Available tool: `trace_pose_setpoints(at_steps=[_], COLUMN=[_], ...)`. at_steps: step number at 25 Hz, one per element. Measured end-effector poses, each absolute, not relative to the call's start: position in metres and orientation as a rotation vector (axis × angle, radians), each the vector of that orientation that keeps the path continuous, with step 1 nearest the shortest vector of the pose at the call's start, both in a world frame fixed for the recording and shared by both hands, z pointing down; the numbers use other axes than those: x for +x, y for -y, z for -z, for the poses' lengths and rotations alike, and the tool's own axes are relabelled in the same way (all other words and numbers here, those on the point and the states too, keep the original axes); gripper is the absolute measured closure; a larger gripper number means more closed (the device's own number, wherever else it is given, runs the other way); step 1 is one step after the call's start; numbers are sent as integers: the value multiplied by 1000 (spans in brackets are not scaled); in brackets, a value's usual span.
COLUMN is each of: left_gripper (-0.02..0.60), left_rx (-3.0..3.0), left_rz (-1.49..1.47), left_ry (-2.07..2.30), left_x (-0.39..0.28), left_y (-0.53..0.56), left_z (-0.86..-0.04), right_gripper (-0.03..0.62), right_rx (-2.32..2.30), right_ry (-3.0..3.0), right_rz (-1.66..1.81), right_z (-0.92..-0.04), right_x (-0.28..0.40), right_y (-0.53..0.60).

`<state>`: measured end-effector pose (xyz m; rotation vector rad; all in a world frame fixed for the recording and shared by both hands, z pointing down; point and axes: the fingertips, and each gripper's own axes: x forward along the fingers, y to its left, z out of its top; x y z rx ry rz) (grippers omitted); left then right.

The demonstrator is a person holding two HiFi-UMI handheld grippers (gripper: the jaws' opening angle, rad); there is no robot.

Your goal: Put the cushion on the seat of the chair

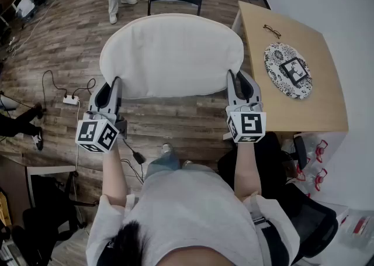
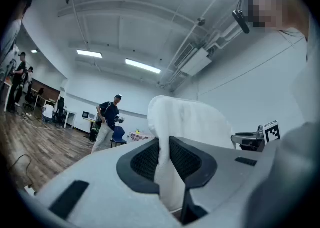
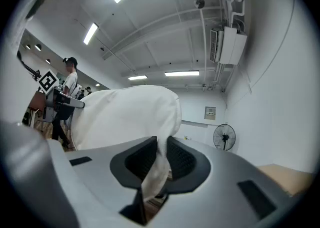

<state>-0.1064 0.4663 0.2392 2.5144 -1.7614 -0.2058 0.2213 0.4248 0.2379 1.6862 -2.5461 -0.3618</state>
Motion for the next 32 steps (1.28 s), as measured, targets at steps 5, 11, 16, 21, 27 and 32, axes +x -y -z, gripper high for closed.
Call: trace_pose_setpoints(at_steps=[5, 11, 16, 21, 27, 32], left_gripper=[522, 522, 522, 522, 522, 522], left_rx=[2510, 2517, 2545, 2564, 2581, 2576], left_rz=[204, 204, 232, 244, 247, 247], left_ry=[1748, 1727, 1715, 1700, 1661, 1621], left_x=[-114, -123, -139, -157, -179, -181], left_y=[-452, -429, -405, -379, -354, -333], left_z=[-242, -246, -242, -240, -247, -258], right_gripper=[539, 539, 537, 537, 537, 537], right_rx=[1687, 1708, 1737, 1746, 1763, 1775], right_ry=[2539, 2528, 2578, 2580, 2548, 2519], right_rz=[355, 342, 301, 310, 301, 261], right_z=[-240, -243, -239, -236, -243, -249], right_x=[213, 205, 193, 174, 153, 152], right_y=[-413, -394, -373, -348, -331, -317])
